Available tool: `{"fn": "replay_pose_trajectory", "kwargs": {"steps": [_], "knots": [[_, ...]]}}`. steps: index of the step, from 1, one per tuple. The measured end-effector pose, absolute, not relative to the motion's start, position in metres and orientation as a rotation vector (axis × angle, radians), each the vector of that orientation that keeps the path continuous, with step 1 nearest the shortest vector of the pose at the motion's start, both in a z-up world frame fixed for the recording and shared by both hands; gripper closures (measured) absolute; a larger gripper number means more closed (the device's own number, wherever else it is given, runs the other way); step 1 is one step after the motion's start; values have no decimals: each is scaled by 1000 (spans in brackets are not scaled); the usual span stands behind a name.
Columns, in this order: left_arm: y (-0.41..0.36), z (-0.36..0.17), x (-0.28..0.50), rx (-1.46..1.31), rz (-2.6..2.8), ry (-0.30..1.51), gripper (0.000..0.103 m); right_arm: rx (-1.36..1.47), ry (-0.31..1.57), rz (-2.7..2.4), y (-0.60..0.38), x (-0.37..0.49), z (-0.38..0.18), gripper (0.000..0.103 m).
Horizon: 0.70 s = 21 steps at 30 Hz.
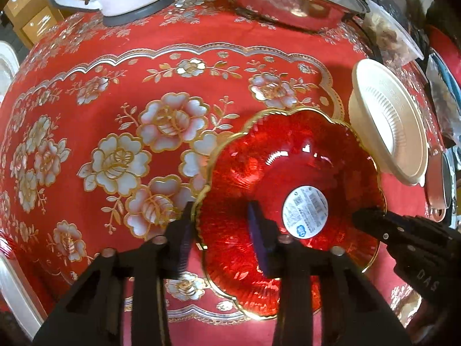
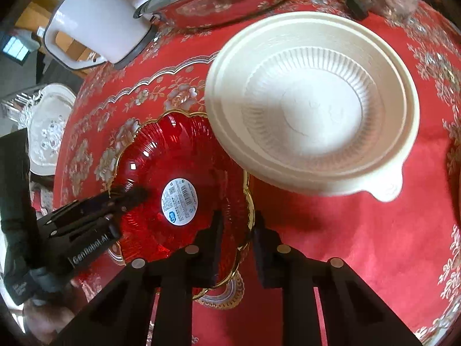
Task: Organize plates and bowls
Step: 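Close both grippers on the rim of the red glass plate, then lift and carry the red glass plate over the white bowl stack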
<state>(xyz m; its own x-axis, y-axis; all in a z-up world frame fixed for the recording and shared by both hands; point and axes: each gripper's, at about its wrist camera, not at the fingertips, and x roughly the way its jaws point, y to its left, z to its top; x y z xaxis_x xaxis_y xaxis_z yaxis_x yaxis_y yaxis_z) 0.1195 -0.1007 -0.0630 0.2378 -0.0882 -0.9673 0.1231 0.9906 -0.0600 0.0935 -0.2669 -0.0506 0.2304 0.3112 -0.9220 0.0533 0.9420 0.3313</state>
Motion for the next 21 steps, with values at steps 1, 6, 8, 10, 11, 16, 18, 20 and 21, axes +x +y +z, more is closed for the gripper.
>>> {"fn": "replay_pose_trajectory", "kwargs": {"steps": [1,6,8,10,11,16,18,20,21], "knots": [[-98,-62,118,19,-153,1327,76,327,1331,180,-268,92,-50,86],[-91,-56,106,21,-170,1316,78,298,1312,176,-265,89,-41,86],[-88,-55,105,11,-175,1315,79,286,1307,173,-263,89,-38,86],[-85,-55,104,-7,-177,1321,80,284,1309,173,-262,88,-37,86],[-84,-55,105,-15,-176,1322,80,284,1307,175,-262,87,-37,87],[-77,-46,101,-18,-174,1305,80,240,1285,184,-253,81,-28,89],[-74,-41,99,-9,-168,1296,80,227,1277,188,-250,79,-25,90],[-69,-35,95,-11,-165,1289,80,224,1269,194,-249,77,-21,90],[-67,-33,94,-11,-164,1285,80,220,1263,199,-247,76,-18,90]]}}
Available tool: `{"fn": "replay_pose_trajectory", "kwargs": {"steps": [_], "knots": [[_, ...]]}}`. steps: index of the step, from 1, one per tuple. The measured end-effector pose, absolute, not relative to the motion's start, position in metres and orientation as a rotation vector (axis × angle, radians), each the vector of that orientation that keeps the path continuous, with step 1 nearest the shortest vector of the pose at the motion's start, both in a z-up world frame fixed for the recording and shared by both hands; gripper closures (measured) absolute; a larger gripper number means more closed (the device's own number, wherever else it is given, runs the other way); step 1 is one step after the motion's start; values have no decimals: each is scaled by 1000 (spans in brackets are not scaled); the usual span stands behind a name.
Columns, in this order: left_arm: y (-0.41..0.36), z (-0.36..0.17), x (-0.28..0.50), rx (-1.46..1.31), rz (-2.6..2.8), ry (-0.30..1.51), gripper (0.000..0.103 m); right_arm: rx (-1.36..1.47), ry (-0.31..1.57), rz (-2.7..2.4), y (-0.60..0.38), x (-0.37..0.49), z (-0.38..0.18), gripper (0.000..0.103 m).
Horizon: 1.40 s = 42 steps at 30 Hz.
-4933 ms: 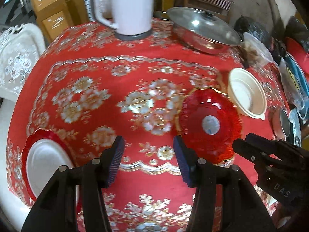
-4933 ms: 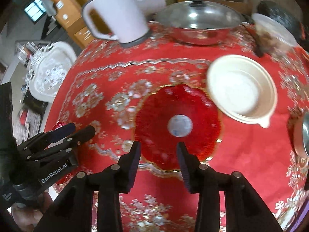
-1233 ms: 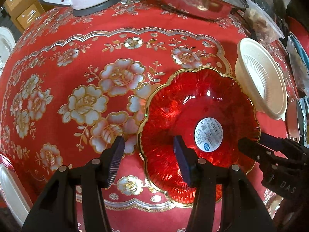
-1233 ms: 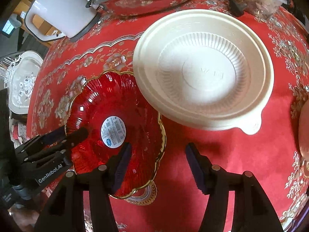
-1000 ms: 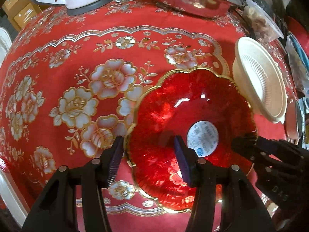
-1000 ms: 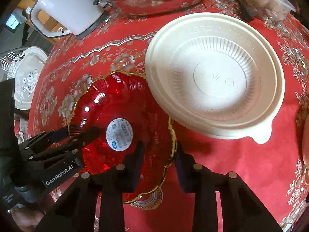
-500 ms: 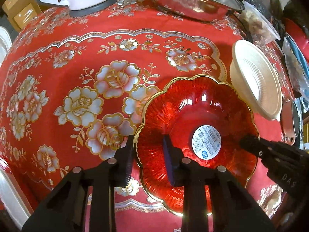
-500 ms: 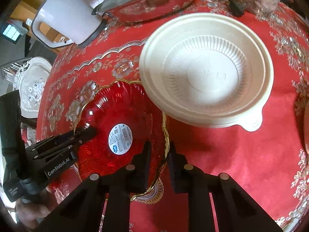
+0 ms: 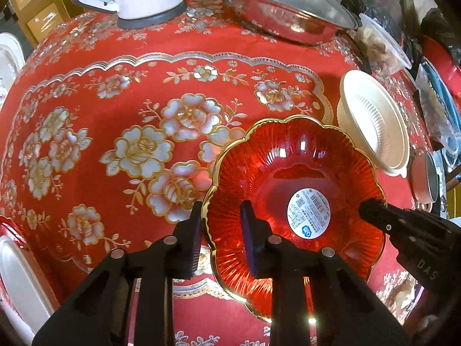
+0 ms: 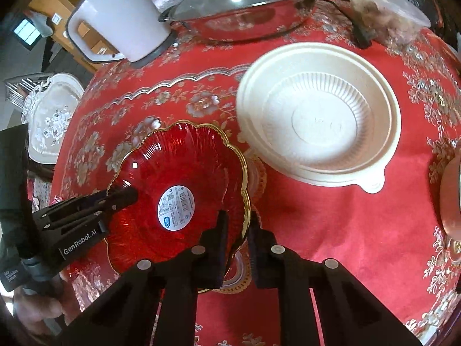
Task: Organize plates and bowls
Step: 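Lift and carry the red glass plate over the white bowl stack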
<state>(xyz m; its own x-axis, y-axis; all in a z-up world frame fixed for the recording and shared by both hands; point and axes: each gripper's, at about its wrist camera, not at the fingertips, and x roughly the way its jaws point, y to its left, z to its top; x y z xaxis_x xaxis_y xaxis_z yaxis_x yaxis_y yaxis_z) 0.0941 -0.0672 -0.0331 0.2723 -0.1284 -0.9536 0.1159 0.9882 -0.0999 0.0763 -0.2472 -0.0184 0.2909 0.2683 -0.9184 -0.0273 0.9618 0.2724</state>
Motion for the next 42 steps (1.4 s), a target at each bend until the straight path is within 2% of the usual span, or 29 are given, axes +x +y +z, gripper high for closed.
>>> {"fn": "replay_pose_trajectory", "kwargs": {"steps": [16,42], "knots": [[-16,7,74,-66,-70,1204,80,133,1201,300,-190,67,21,90],[169,33,1,-223,256,1130,80,-105,1174,612,16,51,41,86]]}}
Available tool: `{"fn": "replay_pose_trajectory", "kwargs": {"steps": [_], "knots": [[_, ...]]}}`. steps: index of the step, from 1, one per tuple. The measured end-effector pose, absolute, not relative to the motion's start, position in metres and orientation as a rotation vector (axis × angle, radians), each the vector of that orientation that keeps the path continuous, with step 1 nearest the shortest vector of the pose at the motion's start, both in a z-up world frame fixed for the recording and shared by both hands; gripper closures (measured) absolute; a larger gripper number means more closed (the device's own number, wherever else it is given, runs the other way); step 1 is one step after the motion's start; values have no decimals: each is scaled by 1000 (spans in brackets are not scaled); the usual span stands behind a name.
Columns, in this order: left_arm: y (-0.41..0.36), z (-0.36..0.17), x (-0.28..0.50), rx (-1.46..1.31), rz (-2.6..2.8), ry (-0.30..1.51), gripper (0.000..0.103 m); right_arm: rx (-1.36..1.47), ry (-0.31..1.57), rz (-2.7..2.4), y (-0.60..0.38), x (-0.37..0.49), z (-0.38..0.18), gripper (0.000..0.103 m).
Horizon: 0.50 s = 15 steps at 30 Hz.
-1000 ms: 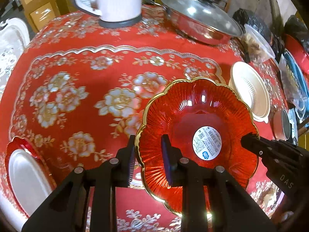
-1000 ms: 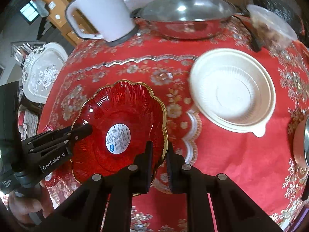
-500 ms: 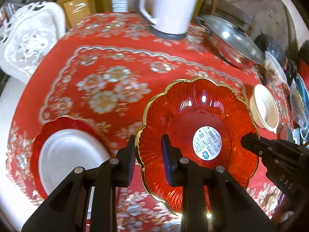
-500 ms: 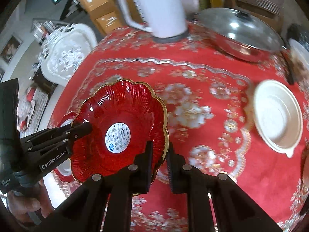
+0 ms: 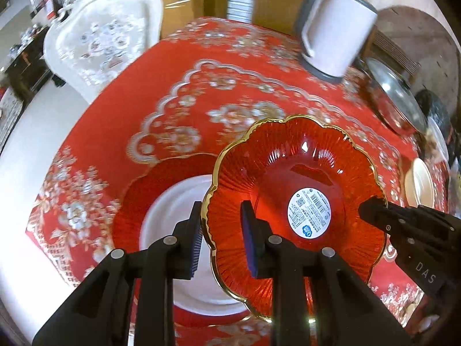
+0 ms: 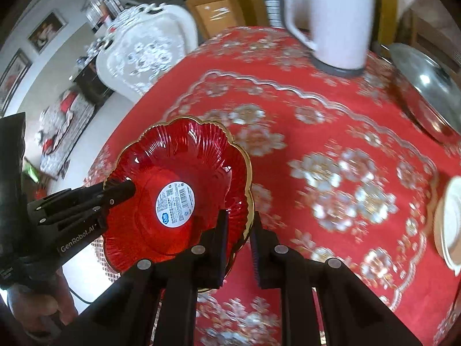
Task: Organize plates and bowls
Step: 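Lift and carry the red glass plate over the white bowl stack, then lower the red glass plate onto the white bowl and open both grippers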
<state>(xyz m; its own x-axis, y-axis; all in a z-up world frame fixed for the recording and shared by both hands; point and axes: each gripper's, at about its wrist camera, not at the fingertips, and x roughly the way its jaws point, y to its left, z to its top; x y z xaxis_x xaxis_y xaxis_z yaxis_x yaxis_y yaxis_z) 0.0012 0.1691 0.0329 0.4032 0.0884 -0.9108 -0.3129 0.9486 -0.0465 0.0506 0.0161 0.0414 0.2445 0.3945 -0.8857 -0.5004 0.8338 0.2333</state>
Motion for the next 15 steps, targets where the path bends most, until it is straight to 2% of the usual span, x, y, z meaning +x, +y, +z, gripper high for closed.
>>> {"fn": "replay_pose_trajectory", "kwargs": {"steps": [15], "knots": [[214,-3,-35,-259,362,1198,80,-180,1262,684,79,34,-3,84]]}}
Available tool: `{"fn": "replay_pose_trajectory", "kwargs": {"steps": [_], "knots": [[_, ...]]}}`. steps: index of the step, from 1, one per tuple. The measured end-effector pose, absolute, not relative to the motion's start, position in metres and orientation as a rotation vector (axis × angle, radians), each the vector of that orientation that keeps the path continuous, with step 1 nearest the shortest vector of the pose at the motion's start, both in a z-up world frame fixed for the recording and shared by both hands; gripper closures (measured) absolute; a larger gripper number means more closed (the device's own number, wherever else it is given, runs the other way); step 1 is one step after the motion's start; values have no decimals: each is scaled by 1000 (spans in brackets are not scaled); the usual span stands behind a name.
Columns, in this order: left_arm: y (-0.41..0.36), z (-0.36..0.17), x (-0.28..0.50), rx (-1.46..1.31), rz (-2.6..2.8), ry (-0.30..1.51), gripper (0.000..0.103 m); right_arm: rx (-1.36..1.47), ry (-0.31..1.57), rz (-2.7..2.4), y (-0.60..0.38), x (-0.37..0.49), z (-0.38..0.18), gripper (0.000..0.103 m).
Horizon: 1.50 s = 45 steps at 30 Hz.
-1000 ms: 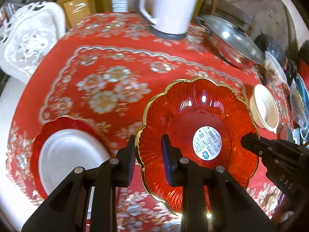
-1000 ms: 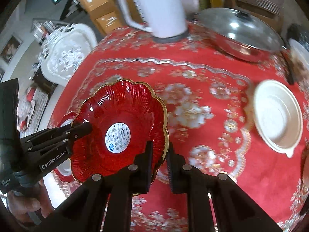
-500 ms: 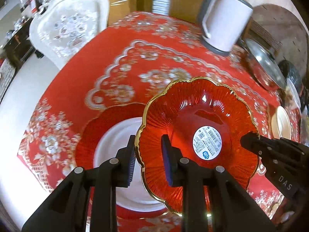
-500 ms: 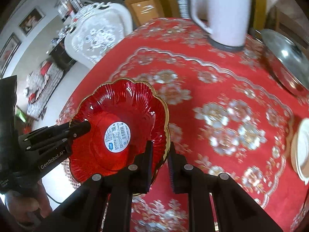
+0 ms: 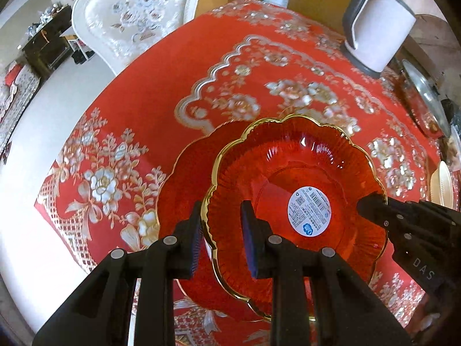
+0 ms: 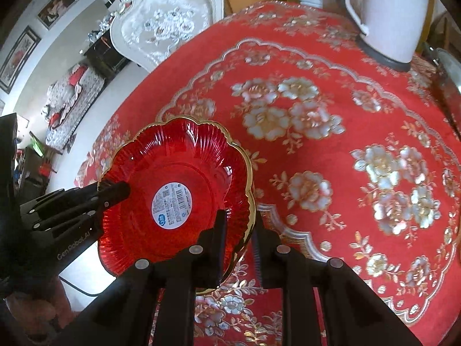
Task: Organize plates and bowls
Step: 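Lower the red glass plate onto the white bowl and open both grippers, then move both grippers toward the cream plastic bowl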
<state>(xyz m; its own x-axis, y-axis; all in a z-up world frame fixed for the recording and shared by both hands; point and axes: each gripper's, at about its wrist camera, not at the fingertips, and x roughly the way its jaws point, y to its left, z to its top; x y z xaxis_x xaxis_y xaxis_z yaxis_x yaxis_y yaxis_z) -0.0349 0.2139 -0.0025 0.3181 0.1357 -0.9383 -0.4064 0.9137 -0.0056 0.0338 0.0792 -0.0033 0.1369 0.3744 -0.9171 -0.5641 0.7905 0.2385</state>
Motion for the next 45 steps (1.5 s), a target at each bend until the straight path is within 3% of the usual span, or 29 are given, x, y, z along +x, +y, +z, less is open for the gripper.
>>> {"fn": "replay_pose_trajectory", "kwargs": {"steps": [10,14,20,22,24,26,34,45], "knots": [[225,-11,-41,-302,378,1195,80,-166,1285,704,83,30,-9,79],[230,-3,-46,-310,407,1165,80,-164,1255,708,79,28,1,68],[225,15,-43,-295,400,1128,80,-132,1241,704,65,28,13,67],[216,21,-39,-281,386,1117,76,-121,1234,700,59,27,17,66],[206,25,-35,-270,370,1108,58,-114,1220,685,50,26,23,62],[192,30,-29,-253,347,1092,53,-109,1204,667,40,25,28,58],[126,34,2,-176,223,1108,45,-52,1158,510,-23,33,39,45],[18,36,32,-77,41,1113,44,51,1144,312,-125,36,43,43]]}}
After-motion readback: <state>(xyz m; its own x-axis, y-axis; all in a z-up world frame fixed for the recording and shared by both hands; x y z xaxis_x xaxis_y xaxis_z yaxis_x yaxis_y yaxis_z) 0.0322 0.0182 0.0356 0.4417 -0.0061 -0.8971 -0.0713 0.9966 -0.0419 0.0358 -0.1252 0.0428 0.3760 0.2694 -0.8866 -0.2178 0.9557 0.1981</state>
